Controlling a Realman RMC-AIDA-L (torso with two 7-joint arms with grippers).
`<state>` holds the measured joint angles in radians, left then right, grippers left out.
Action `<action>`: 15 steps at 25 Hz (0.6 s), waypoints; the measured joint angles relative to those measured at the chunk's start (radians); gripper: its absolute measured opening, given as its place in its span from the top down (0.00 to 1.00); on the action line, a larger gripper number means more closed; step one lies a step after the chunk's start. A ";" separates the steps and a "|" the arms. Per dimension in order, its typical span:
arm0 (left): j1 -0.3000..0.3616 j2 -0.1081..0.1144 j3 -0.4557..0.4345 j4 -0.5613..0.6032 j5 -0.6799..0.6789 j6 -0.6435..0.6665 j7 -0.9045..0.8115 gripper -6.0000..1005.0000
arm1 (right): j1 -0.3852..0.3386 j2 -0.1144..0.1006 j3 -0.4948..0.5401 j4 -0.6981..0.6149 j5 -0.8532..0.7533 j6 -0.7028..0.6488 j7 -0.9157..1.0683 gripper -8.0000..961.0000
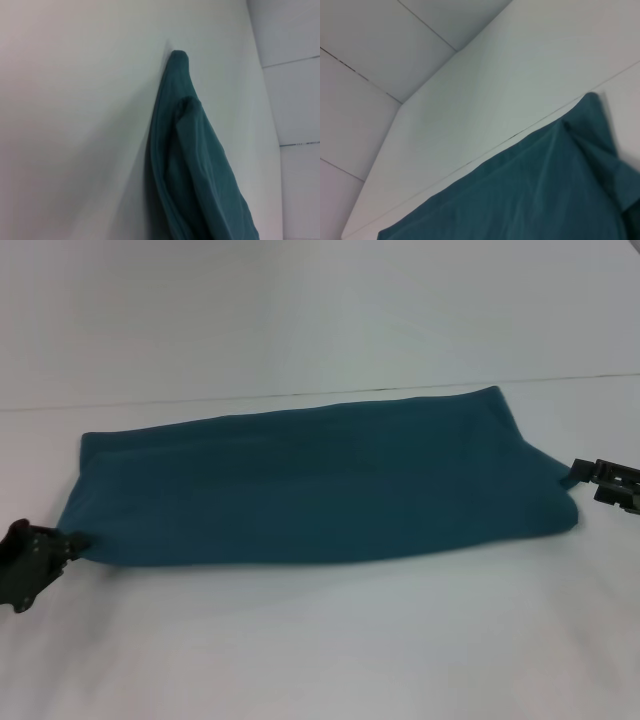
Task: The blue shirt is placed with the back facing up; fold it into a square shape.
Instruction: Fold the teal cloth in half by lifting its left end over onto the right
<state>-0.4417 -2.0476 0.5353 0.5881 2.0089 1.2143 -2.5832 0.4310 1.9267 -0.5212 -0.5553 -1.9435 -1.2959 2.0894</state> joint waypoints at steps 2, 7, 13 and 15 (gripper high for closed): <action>0.013 0.003 -0.011 0.011 -0.001 0.017 0.000 0.97 | 0.000 0.000 0.001 0.000 0.001 0.000 0.002 0.10; 0.042 0.018 -0.025 0.018 -0.001 0.042 0.000 0.97 | 0.000 0.000 0.001 0.000 0.001 0.000 0.007 0.10; 0.060 0.050 -0.031 0.005 0.001 0.048 -0.004 0.97 | -0.001 0.000 0.001 0.000 0.004 -0.002 0.010 0.10; 0.062 0.062 -0.031 0.003 0.004 0.048 -0.005 0.97 | -0.001 0.000 0.001 0.000 0.004 -0.002 0.012 0.10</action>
<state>-0.3799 -1.9859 0.5040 0.5907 2.0130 1.2625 -2.5883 0.4296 1.9267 -0.5199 -0.5552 -1.9393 -1.2984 2.1016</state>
